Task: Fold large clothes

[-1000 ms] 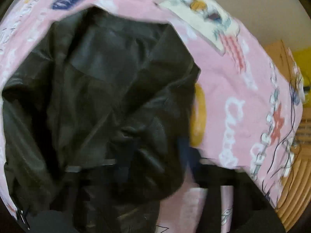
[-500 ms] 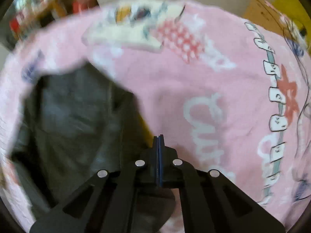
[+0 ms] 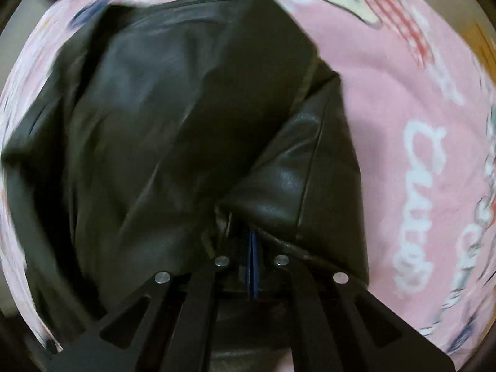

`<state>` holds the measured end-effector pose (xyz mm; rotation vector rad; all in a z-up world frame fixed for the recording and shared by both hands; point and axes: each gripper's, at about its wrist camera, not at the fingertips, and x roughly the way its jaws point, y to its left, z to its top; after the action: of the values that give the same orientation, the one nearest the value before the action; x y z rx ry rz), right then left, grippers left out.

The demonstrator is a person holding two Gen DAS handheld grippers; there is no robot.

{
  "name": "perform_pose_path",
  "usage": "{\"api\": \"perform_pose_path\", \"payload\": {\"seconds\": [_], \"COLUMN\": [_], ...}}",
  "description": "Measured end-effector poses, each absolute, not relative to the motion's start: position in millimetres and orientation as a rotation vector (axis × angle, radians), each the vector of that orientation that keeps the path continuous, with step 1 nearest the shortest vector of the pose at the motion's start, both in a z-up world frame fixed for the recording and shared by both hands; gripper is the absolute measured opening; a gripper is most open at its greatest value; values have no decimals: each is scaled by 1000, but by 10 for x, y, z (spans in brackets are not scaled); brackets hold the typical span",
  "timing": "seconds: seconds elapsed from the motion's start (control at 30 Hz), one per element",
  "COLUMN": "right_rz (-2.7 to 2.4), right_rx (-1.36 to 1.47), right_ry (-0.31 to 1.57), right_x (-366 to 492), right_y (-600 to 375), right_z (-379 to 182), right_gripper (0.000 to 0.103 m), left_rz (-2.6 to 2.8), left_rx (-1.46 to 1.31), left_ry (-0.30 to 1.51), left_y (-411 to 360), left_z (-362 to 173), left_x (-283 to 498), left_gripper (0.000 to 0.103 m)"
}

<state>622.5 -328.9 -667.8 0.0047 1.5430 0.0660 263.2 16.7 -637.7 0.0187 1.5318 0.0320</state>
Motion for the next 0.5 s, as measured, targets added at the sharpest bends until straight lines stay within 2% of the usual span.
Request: {"api": "perform_pose_path", "payload": {"seconds": [0.27, 0.4, 0.5], "right_rz": [-6, 127, 170], "right_rx": [166, 243, 287], "right_ry": [1473, 1341, 1236], "right_x": [6487, 6186, 5768], "right_y": [-3532, -3793, -4031], "right_z": [-6559, -5961, -5530], "right_gripper": [1, 1, 2], "left_rz": [2, -38, -93], "left_rx": [57, 47, 46], "left_ry": [1472, 1478, 1448], "left_y": [110, 122, 161], "left_z": [-6466, -6387, -6138], "left_x": [2290, 2260, 2400], "left_gripper": [98, 98, 98]}}
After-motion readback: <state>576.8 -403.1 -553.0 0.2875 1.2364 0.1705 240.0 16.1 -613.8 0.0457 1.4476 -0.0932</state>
